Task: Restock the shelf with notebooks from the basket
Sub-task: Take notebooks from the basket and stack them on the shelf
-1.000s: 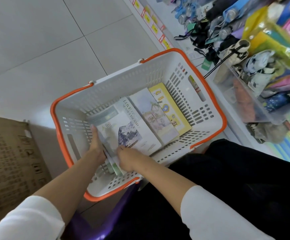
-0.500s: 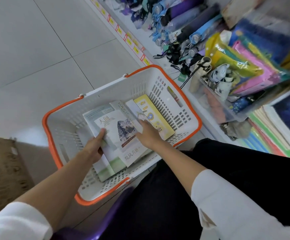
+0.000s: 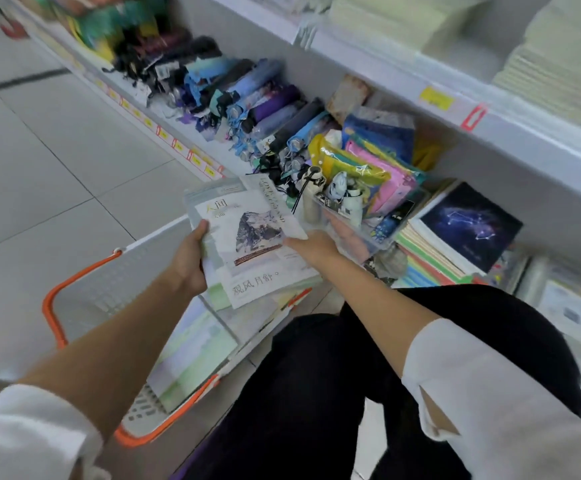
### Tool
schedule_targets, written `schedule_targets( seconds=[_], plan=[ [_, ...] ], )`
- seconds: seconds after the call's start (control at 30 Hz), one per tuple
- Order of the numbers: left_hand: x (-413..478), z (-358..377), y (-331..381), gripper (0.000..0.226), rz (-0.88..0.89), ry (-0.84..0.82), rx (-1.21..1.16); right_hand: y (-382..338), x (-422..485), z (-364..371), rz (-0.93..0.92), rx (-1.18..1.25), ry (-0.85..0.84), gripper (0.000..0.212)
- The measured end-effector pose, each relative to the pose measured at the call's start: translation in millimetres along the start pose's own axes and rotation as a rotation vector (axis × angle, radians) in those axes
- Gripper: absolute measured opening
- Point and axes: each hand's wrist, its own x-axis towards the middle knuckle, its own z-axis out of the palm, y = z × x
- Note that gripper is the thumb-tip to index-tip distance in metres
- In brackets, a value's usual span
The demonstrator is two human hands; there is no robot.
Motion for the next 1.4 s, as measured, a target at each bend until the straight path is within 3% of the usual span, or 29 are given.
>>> schedule_targets(
  seconds=[0.17,0.4,0.5,0.57,0.7,0.83,1.03,1.13,1.27,1.4],
  plan=[
    [-18,79,16,0.046,0.101,-0.052,0.081,-16,-32,-72,-0.034,-0.105,0.161,0.036],
    [-46,186,32,0.043,0.178,-0.137,0.149,-25,-87,-180,-0.096,0.232,0.242,0.018],
    [-58,235,35,0.043,0.265,-0.128,0.207,-19,-113,-219,-0.202,0.249,0.293,0.025],
    [-61,268,36,0.044,0.336,-0.126,0.281,-14,-130,-243,-0.272,0.256,0.432,0.029],
    [-71,337,37,0.022,0.473,-0.099,0.358,-7,-158,-289,-0.393,0.358,0.668,0.031],
    [-86,401,47,0.008,0.541,-0.293,0.48,-5,-173,-332,-0.377,0.559,0.808,0.031],
    [-80,450,54,0.035,0.872,-0.501,0.77,-23,-164,-390,-0.294,0.735,0.97,0.026],
    [-67,460,56,0.04,0.954,-0.476,0.894,-35,-145,-415,-0.196,0.745,0.994,0.024],
    [-56,473,64,0.051,0.887,-0.395,0.901,-33,-127,-428,-0.069,0.703,0.921,0.03],
    [-55,467,60,0.065,1.102,-0.413,1.087,-18,-115,-431,-0.131,0.923,1.016,0.011]
  ],
)
